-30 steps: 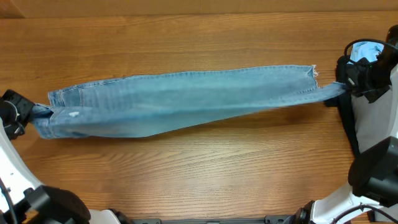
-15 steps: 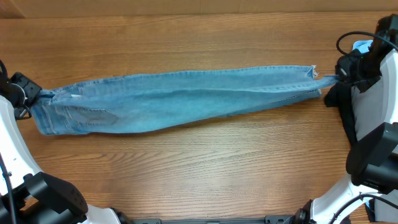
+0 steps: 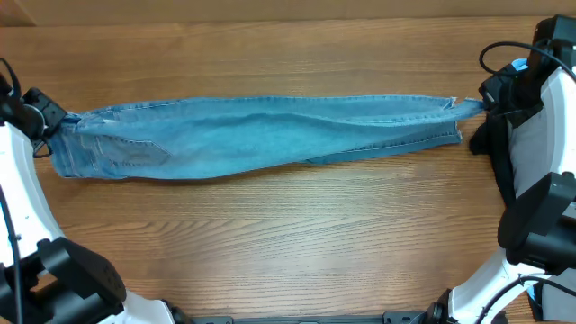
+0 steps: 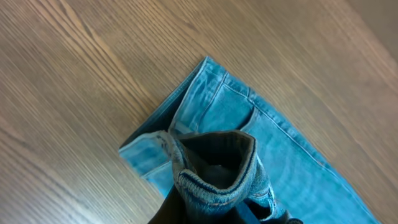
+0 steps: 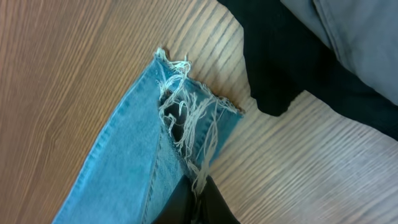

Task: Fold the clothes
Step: 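Lower the folded edge onto the top half and open both grippers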

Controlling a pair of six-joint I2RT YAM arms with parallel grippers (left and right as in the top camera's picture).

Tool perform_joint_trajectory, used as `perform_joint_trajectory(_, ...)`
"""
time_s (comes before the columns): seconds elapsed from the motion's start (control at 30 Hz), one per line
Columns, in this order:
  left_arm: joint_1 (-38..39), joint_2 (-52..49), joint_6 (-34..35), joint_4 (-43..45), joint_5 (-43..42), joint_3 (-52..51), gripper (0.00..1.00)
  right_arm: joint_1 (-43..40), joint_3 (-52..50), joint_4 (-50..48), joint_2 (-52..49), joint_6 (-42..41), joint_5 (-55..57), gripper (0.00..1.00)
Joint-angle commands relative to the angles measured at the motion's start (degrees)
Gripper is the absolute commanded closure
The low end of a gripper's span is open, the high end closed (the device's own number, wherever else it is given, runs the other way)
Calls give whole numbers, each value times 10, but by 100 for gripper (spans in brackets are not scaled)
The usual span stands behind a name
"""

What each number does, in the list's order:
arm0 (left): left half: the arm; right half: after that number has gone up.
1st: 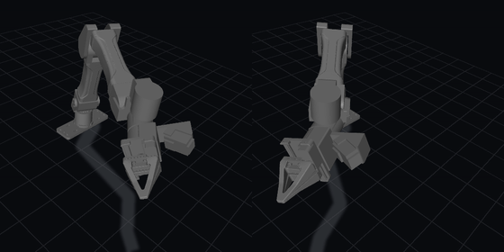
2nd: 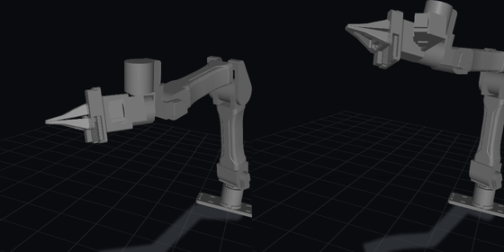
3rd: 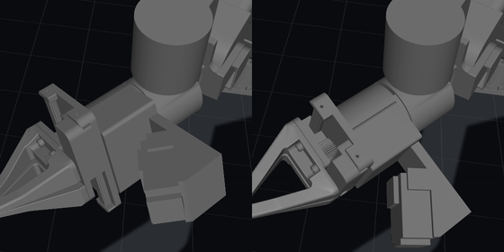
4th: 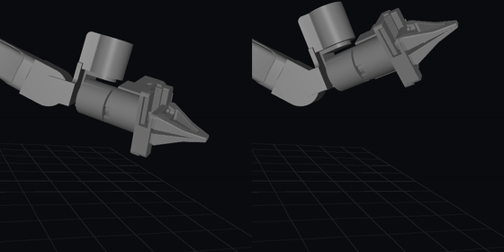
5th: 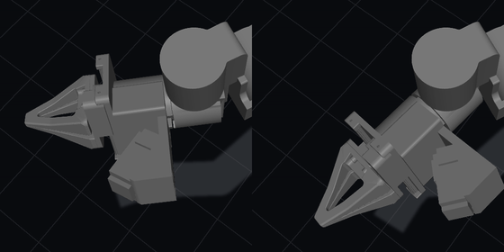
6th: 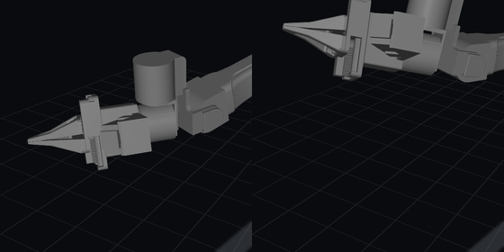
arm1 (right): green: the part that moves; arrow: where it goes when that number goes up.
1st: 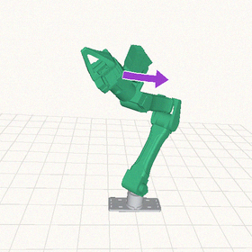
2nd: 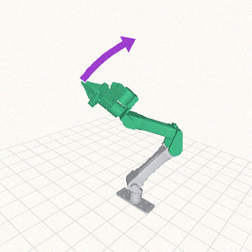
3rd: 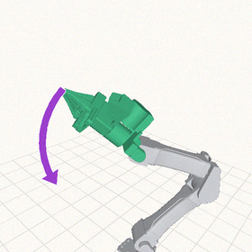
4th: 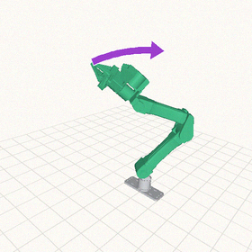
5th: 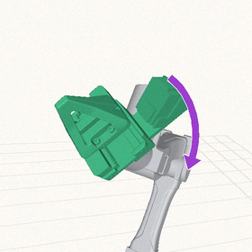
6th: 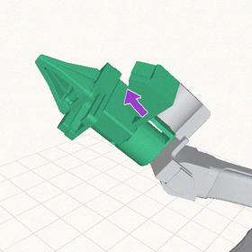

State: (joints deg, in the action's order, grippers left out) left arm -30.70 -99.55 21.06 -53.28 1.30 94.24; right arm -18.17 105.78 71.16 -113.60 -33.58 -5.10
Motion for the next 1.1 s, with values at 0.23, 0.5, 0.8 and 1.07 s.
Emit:
perform_joint_trajectory(0.23, 10, -67, 2, 0, 83, 18, 96, 26, 19, -50, -16, -11, 24, 96)
perform_joint_trajectory(0.5, 10, -71, 9, 12, 121, 18, 96, 54, 19, -41, -17, -66, 68, 96)
perform_joint_trajectory(0.8, 10, -71, 13, 34, 127, 18, 96, 54, 19, 16, -19, -101, 88, 96)
perform_joint_trajectory(1.07, 10, -71, 13, 44, 127, 18, 96, 54, 19, 44, -61, -113, 83, 96)
